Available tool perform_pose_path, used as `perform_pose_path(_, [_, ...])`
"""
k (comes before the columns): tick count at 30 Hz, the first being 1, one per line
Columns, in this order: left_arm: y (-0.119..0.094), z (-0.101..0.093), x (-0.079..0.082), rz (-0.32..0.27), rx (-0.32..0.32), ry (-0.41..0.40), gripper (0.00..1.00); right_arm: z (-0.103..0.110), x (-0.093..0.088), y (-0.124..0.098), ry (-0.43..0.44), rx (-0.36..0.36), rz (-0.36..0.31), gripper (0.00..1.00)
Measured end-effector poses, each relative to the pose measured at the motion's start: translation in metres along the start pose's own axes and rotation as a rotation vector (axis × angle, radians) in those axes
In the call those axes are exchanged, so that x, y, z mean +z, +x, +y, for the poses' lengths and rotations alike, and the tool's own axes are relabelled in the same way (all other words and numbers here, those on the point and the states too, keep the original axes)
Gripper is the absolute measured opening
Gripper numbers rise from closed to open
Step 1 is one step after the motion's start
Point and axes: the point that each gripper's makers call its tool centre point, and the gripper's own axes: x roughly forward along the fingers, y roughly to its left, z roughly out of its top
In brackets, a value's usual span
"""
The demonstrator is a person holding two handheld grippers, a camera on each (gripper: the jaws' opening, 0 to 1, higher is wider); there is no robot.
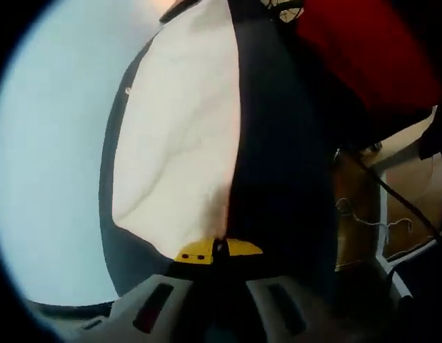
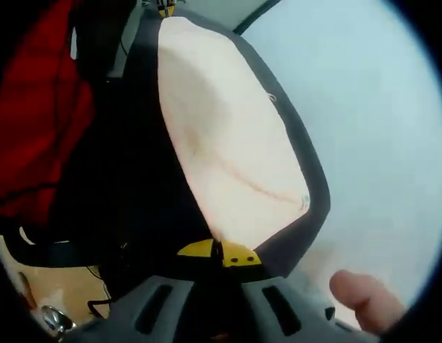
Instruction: Fold the towel on the table until its edges align and the towel forms a compact rectangular stack.
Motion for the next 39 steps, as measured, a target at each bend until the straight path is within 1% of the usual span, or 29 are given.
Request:
perform_pose_path(2, [-0.006,0.0,0.003,-0.006,0.005,0.002,0.04,-0.004,0.001,-0.004,0.013,-0.007,-0.004,0.0])
perform_pose_path(3, [-0.011,0.006,0.004,-0.01,0.034,-0.001,0.04,-0.006,0.001,-0.006,0.017,-0.009,-0.005,0.0])
perform_pose_path(4, [-0.015,0.015,0.003,-0.008,0.074,0.005,0.04,-0.008,0.002,-0.008,0.019,-0.013,-0.005,0.0])
perform_pose_path(5, [-0.02,0.023,0.004,-0.017,0.116,0.016,0.04,-0.01,0.002,-0.011,0.019,-0.019,-0.006,0.0])
perform_pose_path(6, [-0.025,0.031,0.006,-0.035,0.15,0.007,0.04,-0.014,0.003,-0.013,0.018,-0.028,-0.009,0.0])
perform_pose_path(7, [-0.029,0.036,0.007,-0.047,0.159,-0.029,0.04,-0.019,0.005,-0.017,0.025,-0.038,-0.014,0.0])
perform_pose_path(9, [-0.037,0.051,0.003,-0.027,0.212,-0.035,0.04,-0.027,0.008,-0.02,0.041,-0.047,-0.022,0.0])
perform_pose_path(10, [-0.039,0.055,0.002,-0.023,0.216,-0.046,0.04,-0.031,0.009,-0.022,0.04,-0.053,-0.02,0.0])
perform_pose_path(12, [-0.047,0.072,0.003,-0.03,0.26,-0.069,0.03,-0.044,0.013,-0.023,0.021,-0.061,-0.01,0.0])
perform_pose_path(13, [-0.048,0.078,0.002,-0.032,0.256,-0.092,0.03,-0.051,0.016,-0.022,0.02,-0.057,-0.004,0.0])
perform_pose_path(15, [-0.05,0.096,0.001,-0.025,0.265,-0.106,0.03,-0.064,0.021,-0.018,0.027,-0.046,0.014,0.0])
perform_pose_path(17, [-0.048,0.11,-0.001,-0.002,0.252,-0.126,0.03,-0.08,0.026,-0.011,0.039,-0.041,0.04,0.0])
perform_pose_path(19, [-0.045,0.123,-0.002,0.031,0.244,-0.131,0.03,-0.098,0.029,-0.003,0.054,-0.039,0.059,0.0])
perform_pose_path(20, [-0.044,0.129,-0.001,0.026,0.241,-0.122,0.03,-0.107,0.029,0.002,0.055,-0.039,0.073,0.0])
perform_pose_path(21, [-0.042,0.139,0.0,0.008,0.245,-0.137,0.03,-0.116,0.029,0.006,0.059,-0.041,0.082,0.0])
perform_pose_path(22, [-0.04,0.147,-0.002,0.008,0.244,-0.169,0.03,-0.124,0.029,0.01,0.062,-0.04,0.084,0.0])
perform_pose_path(23, [-0.037,0.154,-0.005,0.019,0.235,-0.18,0.03,-0.131,0.029,0.015,0.078,-0.034,0.088,0.0])
perform_pose_path(24, [-0.033,0.163,-0.008,0.025,0.239,-0.18,0.03,-0.138,0.028,0.021,0.099,-0.033,0.094,0.0])
perform_pose_path(25, [-0.031,0.17,-0.011,0.028,0.243,-0.201,0.03,-0.143,0.027,0.027,0.106,-0.027,0.098,0.0])
perform_pose_path(26, [-0.027,0.176,-0.013,0.026,0.242,-0.204,0.02,-0.148,0.026,0.033,0.11,-0.026,0.1,0.0])
perform_pose_path(28, [-0.017,0.186,-0.017,-0.008,0.242,-0.197,0.01,-0.158,0.024,0.046,0.113,-0.037,0.101,0.0])
perform_pose_path(29, [-0.006,0.19,-0.024,-0.014,0.221,-0.265,0.01,-0.162,0.023,0.053,0.118,-0.037,0.097,0.0])
perform_pose_path(31, [0.007,0.197,-0.031,-0.013,0.222,-0.258,0.01,-0.166,0.026,0.07,0.142,-0.031,0.081,0.0])
perform_pose_path(32, [0.016,0.197,-0.034,-0.008,0.202,-0.284,0.01,-0.167,0.025,0.078,0.143,-0.026,0.082,0.0])
perform_pose_path(35, [0.036,0.204,-0.037,-0.004,0.184,-0.301,0.01,-0.173,0.02,0.101,0.127,-0.028,0.103,0.0])
perform_pose_path(38, [0.05,0.214,-0.039,0.007,0.185,-0.311,0.01,-0.182,0.015,0.12,0.138,-0.029,0.118,0.0])
perform_pose_path(39, [0.054,0.216,-0.04,0.007,0.184,-0.311,0.01,-0.184,0.013,0.123,0.133,-0.029,0.125,0.0])
